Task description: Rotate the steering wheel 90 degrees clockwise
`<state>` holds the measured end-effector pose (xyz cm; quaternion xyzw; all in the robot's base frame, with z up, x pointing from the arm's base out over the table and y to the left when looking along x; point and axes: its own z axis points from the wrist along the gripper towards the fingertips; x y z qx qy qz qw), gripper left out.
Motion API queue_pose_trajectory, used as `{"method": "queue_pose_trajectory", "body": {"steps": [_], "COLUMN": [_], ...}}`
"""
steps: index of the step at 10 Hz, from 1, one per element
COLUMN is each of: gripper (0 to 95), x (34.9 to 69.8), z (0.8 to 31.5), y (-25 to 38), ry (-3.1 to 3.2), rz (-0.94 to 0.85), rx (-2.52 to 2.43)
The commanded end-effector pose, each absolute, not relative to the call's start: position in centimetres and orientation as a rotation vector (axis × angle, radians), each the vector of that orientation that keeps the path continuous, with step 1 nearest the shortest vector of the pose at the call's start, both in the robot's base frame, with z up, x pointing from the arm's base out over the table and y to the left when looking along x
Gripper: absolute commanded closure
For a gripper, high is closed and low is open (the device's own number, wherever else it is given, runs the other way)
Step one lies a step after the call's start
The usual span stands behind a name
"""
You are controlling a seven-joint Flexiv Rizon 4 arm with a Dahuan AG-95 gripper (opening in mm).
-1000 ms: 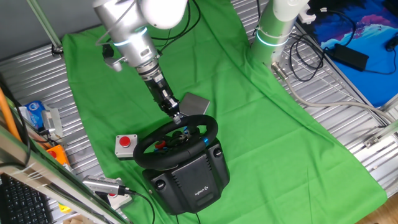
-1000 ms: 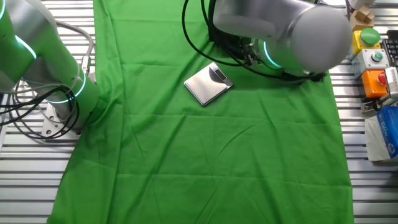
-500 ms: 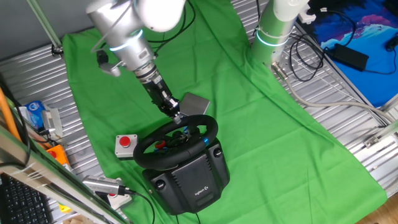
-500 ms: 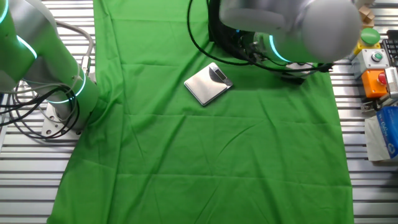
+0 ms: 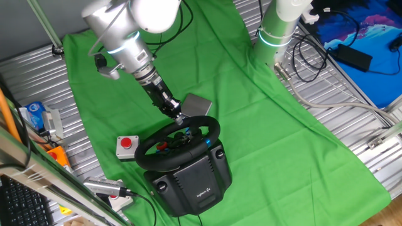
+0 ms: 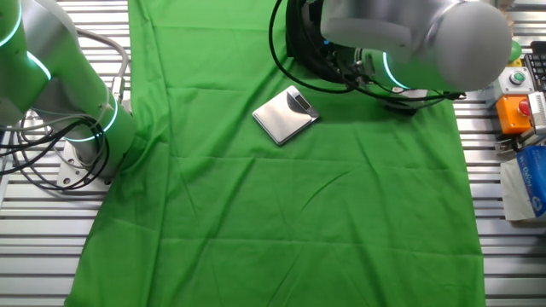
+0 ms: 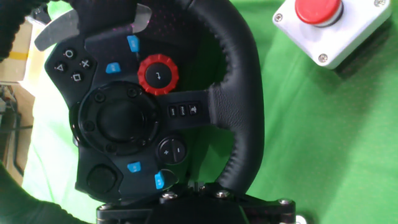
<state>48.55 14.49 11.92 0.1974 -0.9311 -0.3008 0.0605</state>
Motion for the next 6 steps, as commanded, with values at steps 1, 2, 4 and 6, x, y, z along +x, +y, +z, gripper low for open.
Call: {"method": "queue_pose_trajectory", "body": {"steps": [1, 2, 4, 6], "gripper": [95.0, 95.0, 95.0, 95.0], "x": [47.9, 47.6, 46.9, 46.4], "z": [11.8, 11.8, 11.7, 11.4], "y": [14.5, 14.5, 14.7, 14.8], "ry": [-2.812, -2.81, -2.803, -2.804], "rz": [-0.912, -0.909, -0.923, -0.928], "rx": [0.631, 0.625, 0.627, 0.625]}}
